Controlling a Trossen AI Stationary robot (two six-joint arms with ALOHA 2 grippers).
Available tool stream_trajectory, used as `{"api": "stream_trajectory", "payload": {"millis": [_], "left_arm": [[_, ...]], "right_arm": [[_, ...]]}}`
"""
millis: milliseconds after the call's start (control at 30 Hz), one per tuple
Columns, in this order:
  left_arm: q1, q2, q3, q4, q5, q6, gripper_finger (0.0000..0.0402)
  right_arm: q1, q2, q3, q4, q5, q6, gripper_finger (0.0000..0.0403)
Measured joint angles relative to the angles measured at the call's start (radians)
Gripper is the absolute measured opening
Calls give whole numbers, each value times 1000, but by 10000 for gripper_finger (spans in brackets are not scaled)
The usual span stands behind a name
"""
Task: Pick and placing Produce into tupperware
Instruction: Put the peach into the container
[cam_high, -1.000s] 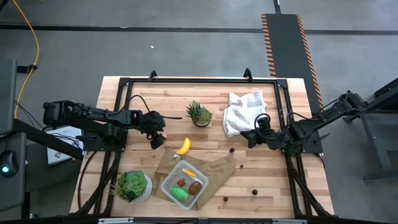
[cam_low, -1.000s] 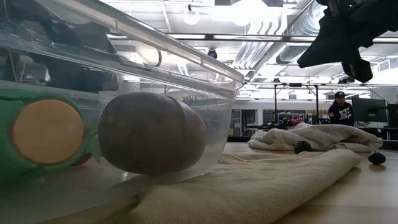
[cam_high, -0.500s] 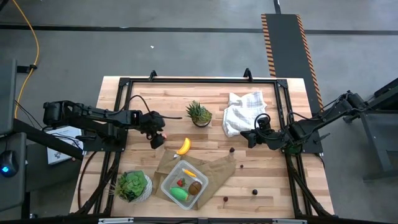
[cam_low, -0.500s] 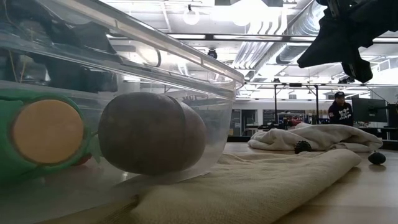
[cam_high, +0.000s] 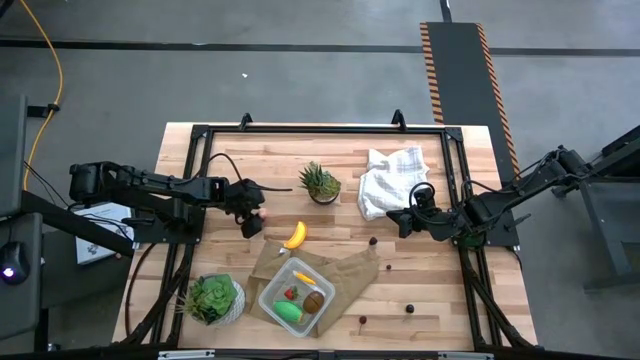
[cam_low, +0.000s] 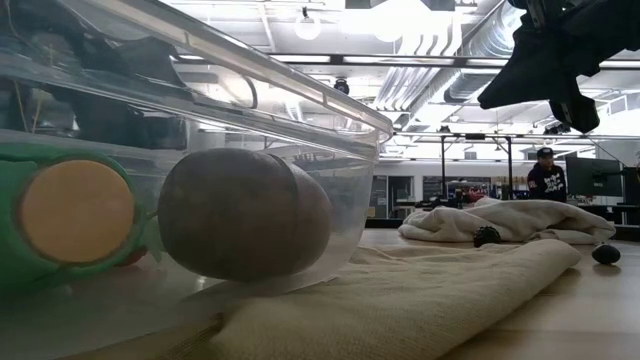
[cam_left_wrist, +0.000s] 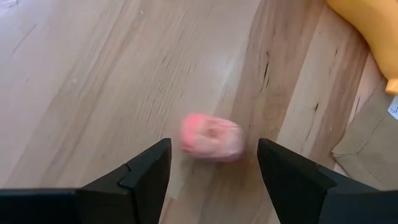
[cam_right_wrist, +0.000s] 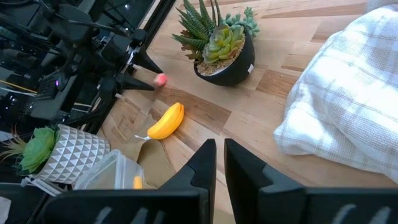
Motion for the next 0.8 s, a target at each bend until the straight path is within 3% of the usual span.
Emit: {"api": "stream_trajectory", "payload": {"millis": [800], "left_arm": [[0,0,0,6,16,152,227]], "right_arm": [[0,0,0,0,0,0,21]]}}
